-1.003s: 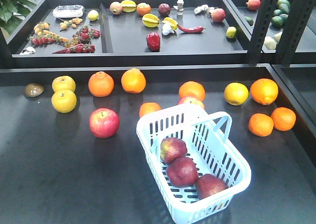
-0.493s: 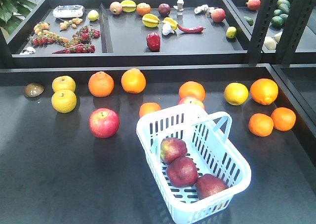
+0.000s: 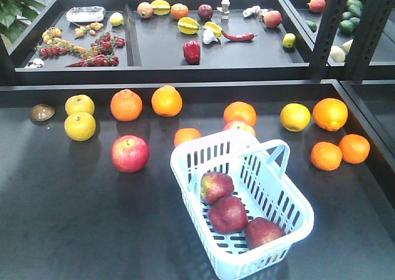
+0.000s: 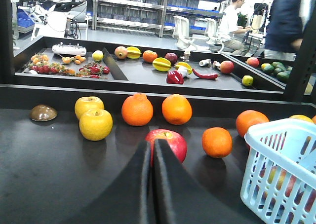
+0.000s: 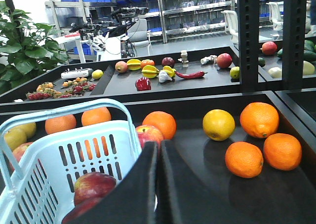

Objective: Pick three apples into basket with both arms

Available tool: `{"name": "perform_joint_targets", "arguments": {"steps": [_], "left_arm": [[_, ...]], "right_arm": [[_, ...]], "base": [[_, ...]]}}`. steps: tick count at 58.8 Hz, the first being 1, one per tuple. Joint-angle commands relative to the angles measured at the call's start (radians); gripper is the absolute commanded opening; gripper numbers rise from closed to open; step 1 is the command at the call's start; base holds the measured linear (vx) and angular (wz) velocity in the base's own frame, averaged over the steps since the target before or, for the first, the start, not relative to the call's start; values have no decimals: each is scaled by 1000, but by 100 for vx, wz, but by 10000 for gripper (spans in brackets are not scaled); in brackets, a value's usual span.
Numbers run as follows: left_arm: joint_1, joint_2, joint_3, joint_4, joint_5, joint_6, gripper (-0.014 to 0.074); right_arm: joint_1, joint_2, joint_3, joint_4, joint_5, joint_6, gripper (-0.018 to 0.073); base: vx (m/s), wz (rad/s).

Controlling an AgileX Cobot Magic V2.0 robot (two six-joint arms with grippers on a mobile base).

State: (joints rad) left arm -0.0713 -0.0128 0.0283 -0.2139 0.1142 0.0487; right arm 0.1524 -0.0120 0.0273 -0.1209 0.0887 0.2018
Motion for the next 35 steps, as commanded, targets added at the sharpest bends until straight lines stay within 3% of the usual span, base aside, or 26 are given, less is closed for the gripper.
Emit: {"name": "perform_joint_targets", "arguments": {"steps": [1,35], "left_arm": [[4,-13,-25,0,-66,-6,-6],[4,-13,-25,0,-66,-6,-6]], "right_arm": [[-5,-12,14,-6,-71,-5,-8],[-5,-12,14,-6,-71,-5,-8]], "base": [[0,0],[0,0]]}}
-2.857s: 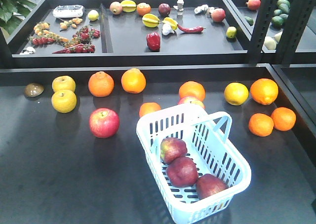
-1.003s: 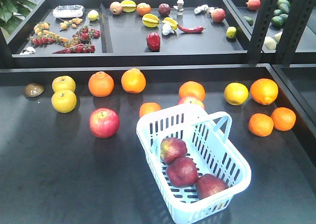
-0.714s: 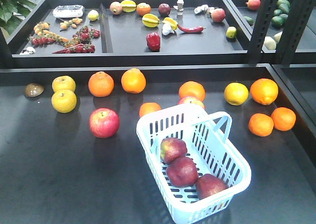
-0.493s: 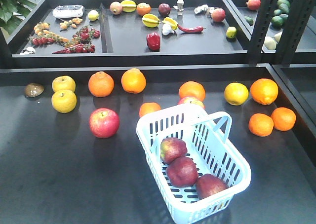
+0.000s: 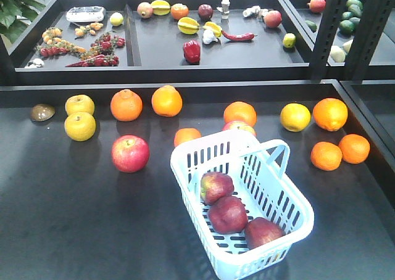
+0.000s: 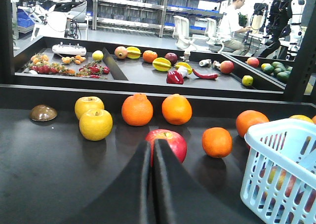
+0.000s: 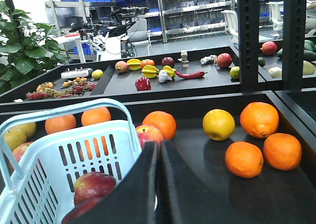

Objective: Pick three apples into basket with both arms

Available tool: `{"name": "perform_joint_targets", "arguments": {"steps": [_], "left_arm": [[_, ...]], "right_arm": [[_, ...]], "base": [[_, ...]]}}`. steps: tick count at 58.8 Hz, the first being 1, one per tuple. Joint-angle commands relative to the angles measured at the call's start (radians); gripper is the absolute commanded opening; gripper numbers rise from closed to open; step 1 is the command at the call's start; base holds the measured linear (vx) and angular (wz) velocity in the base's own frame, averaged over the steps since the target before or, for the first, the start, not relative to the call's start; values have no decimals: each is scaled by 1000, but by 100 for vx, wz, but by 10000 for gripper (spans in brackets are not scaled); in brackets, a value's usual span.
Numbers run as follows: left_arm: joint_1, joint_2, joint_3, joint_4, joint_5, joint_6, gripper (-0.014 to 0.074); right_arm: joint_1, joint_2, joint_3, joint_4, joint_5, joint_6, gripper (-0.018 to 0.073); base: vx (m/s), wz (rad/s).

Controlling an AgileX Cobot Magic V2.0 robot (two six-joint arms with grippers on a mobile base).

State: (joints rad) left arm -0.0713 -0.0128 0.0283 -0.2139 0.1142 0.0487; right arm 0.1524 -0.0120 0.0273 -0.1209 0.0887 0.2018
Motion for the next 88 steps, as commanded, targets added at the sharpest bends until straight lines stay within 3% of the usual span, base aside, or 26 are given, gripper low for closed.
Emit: {"name": "perform_joint_targets", "arguments": {"steps": [1,88], "left_arm": [[4,-13,-25,0,-66,-6,-6],[4,-13,-25,0,-66,-6,-6]], "right_arm": [[-5,-12,14,-6,-73,-5,-8],[-5,-12,14,-6,-71,-5,-8]], "base": [[0,0],[0,0]]}}
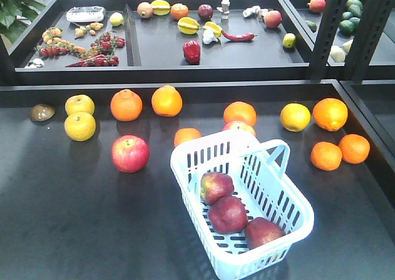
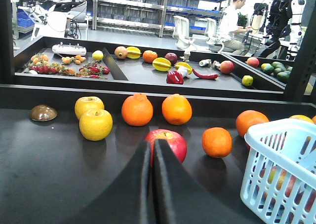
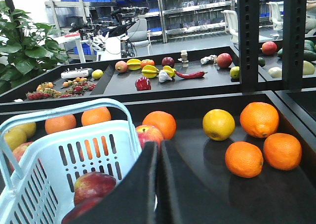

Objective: Pick three apples into basket with both arms

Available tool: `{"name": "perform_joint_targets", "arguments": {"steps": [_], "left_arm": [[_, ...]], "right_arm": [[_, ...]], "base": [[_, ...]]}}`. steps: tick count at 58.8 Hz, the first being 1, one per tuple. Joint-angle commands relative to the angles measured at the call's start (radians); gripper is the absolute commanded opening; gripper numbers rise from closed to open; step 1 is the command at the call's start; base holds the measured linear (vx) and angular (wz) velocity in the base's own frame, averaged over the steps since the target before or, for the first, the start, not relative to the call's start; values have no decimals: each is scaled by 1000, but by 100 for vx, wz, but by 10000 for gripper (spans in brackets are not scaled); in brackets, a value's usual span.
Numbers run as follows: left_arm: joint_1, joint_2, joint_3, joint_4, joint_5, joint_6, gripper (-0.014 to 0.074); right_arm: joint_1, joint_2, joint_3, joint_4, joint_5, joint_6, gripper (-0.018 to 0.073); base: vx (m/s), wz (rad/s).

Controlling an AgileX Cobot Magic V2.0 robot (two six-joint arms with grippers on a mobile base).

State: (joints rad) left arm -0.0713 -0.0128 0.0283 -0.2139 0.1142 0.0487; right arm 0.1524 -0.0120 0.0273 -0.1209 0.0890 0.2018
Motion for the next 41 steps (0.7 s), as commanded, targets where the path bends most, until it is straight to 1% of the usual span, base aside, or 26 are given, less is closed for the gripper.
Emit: {"name": "perform_joint_targets", "arguments": {"steps": [1,41], "left_arm": [[4,-13,-25,0,-66,-6,-6],[4,-13,-25,0,-66,-6,-6]], "right_arm": [[-5,-12,14,-6,-72,-5,-8],[-5,-12,14,-6,-73,-5,-8]], "base": [[0,0],[0,0]]}}
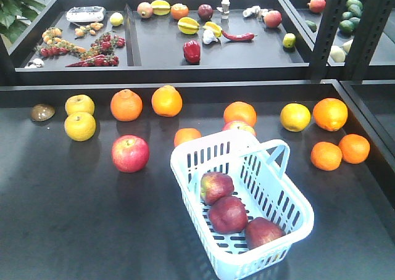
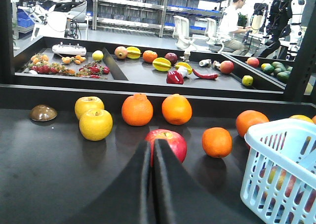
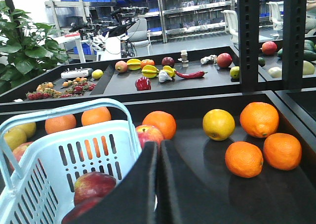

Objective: Pick three apples into basket with both arms

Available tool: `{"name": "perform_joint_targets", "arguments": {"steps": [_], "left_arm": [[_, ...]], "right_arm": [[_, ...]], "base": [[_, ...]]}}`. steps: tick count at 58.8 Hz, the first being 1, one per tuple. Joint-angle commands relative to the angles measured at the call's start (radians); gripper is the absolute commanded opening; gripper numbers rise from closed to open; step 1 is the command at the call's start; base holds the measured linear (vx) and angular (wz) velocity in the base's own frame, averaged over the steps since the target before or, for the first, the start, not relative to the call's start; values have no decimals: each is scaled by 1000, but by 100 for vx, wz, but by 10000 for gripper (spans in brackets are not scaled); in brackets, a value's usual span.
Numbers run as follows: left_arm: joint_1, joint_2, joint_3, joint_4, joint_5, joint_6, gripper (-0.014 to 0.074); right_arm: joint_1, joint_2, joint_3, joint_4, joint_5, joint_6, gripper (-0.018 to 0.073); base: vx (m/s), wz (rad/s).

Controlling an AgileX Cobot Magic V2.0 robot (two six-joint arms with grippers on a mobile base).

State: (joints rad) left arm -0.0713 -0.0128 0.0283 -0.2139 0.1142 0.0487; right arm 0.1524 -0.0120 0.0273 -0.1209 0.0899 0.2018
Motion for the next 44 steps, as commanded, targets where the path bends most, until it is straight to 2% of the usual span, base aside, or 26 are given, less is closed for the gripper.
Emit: {"name": "perform_joint_targets", "arguments": {"steps": [1,44], "left_arm": [[4,-13,-25,0,-66,-6,-6],[4,-13,-25,0,-66,-6,-6]], "right_arm": [[-5,-12,14,-6,-73,-5,-8],[-5,-12,14,-6,-73,-5,-8]], "base": [[0,0],[0,0]]}}
